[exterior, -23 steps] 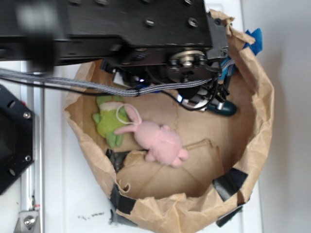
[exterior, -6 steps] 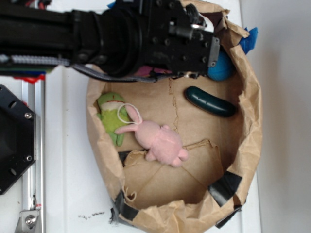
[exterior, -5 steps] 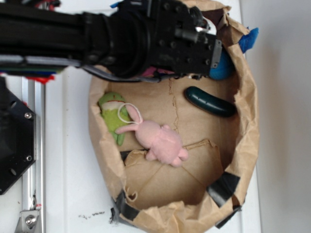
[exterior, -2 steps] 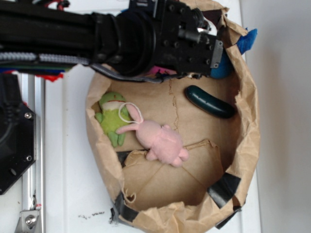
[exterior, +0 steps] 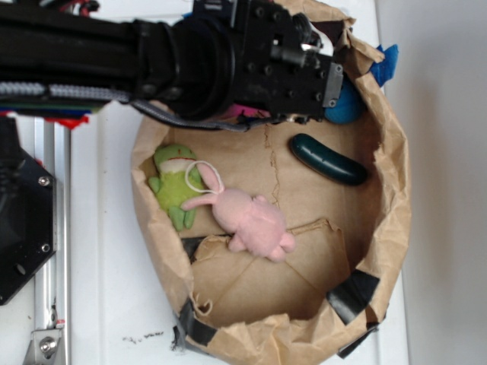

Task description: Grab the rock.

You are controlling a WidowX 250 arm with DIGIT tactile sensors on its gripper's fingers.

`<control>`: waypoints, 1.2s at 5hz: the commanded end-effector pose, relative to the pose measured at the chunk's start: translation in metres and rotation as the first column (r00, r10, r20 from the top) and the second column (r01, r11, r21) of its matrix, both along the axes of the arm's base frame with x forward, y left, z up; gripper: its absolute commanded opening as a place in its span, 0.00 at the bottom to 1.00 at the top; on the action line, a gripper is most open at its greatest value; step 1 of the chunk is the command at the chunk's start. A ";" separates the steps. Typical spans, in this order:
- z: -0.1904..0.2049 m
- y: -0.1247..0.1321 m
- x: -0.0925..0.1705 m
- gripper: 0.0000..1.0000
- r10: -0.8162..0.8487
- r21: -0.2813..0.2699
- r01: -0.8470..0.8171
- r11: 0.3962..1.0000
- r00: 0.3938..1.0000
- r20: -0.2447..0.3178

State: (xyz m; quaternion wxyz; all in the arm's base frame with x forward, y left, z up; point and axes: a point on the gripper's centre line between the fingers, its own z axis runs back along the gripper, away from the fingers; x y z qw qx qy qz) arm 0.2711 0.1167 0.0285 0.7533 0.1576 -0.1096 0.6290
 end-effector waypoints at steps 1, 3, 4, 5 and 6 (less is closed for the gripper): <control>0.052 -0.011 -0.001 0.00 -0.222 -0.080 0.226 0.971 0.973 0.063; 0.116 -0.087 -0.018 0.00 -0.627 -0.173 0.637 0.751 0.770 0.115; 0.128 -0.101 -0.029 0.00 -0.786 -0.188 0.793 0.579 0.604 0.130; 0.130 -0.116 -0.046 0.00 -0.859 -0.202 0.864 0.461 0.491 0.141; 0.131 -0.120 -0.051 0.00 -0.870 -0.218 0.873 0.435 0.470 0.147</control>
